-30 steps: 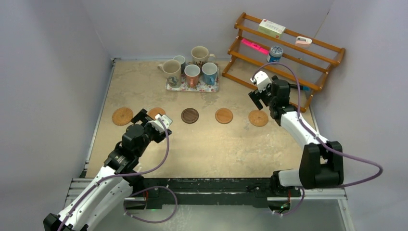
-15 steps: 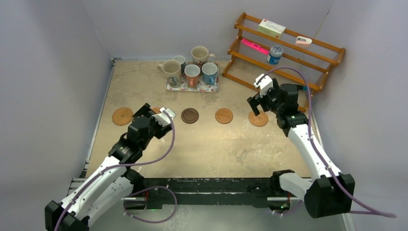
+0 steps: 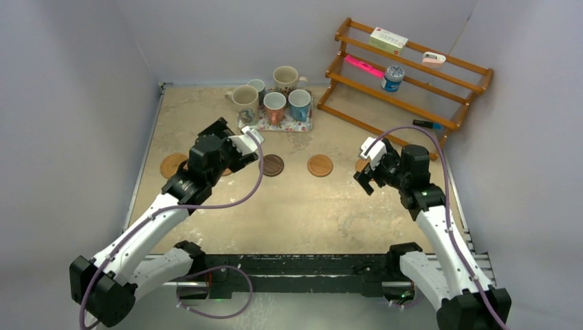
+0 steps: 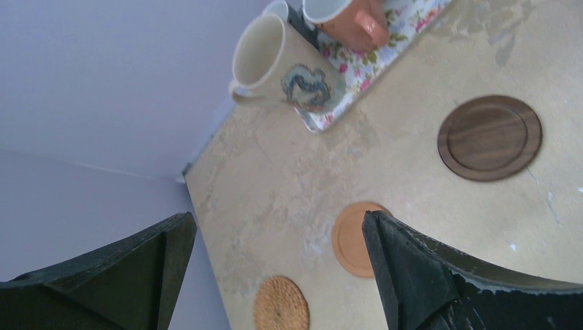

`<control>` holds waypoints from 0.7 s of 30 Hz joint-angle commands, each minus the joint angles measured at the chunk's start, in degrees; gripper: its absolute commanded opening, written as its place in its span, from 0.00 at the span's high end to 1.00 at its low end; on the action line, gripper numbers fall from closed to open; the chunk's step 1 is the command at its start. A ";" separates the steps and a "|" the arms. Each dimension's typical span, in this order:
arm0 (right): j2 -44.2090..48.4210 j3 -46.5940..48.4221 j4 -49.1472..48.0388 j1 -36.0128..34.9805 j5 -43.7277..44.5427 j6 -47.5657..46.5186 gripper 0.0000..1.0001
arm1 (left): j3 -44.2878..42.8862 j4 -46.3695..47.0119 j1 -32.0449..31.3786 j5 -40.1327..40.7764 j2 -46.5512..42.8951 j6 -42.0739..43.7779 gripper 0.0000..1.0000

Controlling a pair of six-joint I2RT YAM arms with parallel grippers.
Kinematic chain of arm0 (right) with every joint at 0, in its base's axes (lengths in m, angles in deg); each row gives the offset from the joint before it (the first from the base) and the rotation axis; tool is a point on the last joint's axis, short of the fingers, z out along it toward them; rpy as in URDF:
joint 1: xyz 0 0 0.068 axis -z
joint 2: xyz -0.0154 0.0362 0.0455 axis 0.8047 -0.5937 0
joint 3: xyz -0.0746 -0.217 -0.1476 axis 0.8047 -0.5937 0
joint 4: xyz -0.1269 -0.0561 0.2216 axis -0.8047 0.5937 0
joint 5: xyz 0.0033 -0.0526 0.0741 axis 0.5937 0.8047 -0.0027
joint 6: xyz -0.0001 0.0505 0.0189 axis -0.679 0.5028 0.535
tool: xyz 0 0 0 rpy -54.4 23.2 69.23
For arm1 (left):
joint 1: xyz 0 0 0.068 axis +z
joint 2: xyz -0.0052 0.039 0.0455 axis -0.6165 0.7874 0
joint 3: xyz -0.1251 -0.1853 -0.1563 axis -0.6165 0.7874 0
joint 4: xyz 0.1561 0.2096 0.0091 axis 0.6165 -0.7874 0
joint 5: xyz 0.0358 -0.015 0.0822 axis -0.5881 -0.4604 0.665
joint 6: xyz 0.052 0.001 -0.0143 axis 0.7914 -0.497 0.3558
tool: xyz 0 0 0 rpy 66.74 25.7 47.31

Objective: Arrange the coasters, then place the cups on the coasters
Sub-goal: Pick up the cup from the tray.

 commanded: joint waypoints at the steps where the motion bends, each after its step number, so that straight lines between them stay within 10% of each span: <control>1: 4.34 -1.09 1.74 -0.18 -5.93 -4.10 0.01 | -7.22 4.41 1.35 -2.93 5.93 5.60 0.00; 21: 4.06 0.41 6.23 -0.18 2.42 -0.21 0.01 | -37.12 10.62 29.47 -36.24 44.36 2.43 0.00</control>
